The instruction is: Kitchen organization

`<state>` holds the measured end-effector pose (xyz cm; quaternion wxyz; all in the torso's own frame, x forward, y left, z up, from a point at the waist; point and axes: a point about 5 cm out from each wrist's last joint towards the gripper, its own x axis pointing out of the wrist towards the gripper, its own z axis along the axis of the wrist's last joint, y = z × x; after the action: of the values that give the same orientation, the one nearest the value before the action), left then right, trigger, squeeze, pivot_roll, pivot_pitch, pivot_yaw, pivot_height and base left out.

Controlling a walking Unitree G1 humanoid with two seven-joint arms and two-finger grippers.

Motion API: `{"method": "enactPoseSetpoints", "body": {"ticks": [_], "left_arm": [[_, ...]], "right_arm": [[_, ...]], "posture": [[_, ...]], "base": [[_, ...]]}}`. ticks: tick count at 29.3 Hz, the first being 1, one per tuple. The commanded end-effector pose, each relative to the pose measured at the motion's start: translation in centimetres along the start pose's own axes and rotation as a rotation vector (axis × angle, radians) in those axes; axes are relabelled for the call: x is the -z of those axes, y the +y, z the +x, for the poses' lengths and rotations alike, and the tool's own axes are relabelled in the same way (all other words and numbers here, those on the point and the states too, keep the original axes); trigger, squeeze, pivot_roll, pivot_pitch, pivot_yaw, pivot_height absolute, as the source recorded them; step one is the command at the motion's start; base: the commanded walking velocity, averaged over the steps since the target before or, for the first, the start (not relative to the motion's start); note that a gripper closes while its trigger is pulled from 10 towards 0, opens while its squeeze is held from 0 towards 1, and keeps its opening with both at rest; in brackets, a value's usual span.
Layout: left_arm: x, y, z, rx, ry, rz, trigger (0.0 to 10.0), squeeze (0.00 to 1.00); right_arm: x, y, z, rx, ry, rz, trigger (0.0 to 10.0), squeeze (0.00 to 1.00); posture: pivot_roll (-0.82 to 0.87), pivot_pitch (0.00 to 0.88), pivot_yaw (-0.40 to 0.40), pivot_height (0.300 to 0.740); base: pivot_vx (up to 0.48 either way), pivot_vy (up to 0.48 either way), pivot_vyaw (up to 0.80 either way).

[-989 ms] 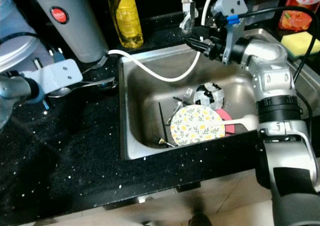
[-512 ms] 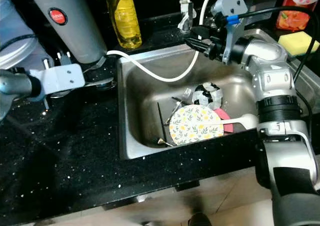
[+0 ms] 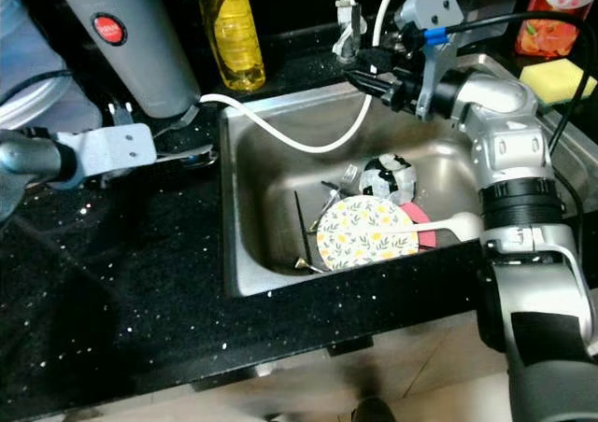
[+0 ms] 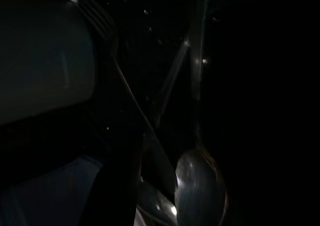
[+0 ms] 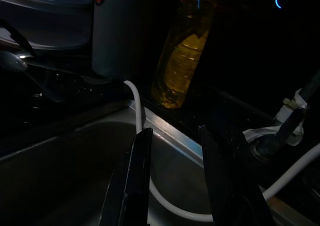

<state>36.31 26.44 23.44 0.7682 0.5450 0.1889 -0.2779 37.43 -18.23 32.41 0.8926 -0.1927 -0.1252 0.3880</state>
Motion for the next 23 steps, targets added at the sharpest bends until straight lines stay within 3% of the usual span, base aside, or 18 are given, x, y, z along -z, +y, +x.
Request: {"method": "enactPoseSetpoints", "body": {"ticks": [1, 4, 6, 7, 18, 23], "left_arm": [[0.0, -1.3, 2.0, 0.042, 0.016, -0.023, 10.0, 0.0], [-0.3, -1.4, 2.7, 0.024, 0.017, -0.042, 10.0, 0.0], [-0.3, -1.5, 3.1, 0.008, 0.039, -0.013, 10.0, 0.0], [-0.2, -1.6, 3.3, -0.002, 0.052, -0.002, 0.0, 0.0], [0.6, -1.9, 3.7, -0.012, 0.099, 0.036, 0.0, 0.0], [-0.1, -1.0, 2.9, -0.043, 0.042, 0.041, 0.0, 0.0]], "right_arm": [[-0.7, 0.2, 0.5, -0.014, -0.019, -0.011, 10.0, 0.0], [-0.8, 0.1, 0.4, -0.013, -0.021, -0.012, 10.0, 0.0], [-0.9, 0.1, 0.4, -0.012, -0.021, -0.013, 10.0, 0.0], [-0.9, 0.0, 0.3, -0.011, -0.022, -0.014, 10.0, 0.0], [-1.0, -0.3, -0.4, 0.009, -0.019, -0.02, 10.0, 0.0], [-1.1, -0.2, -0.1, 0.005, -0.026, -0.018, 10.0, 0.0]], "posture": [[-0.09, 0.055, 0.097, 0.74], [-0.09, 0.055, 0.097, 0.74], [-0.1, 0.058, 0.1, 0.74], [-0.1, 0.059, 0.102, 0.74], [-0.12, 0.057, 0.106, 0.74], [-0.11, 0.045, 0.099, 0.74]], "base": [[0.0, 0.0, 0.0], [0.0, 0.0, 0.0], [0.0, 0.0, 0.0], [0.0, 0.0, 0.0], [0.0, 0.0, 0.0], [0.0, 0.0, 0.0]]}}
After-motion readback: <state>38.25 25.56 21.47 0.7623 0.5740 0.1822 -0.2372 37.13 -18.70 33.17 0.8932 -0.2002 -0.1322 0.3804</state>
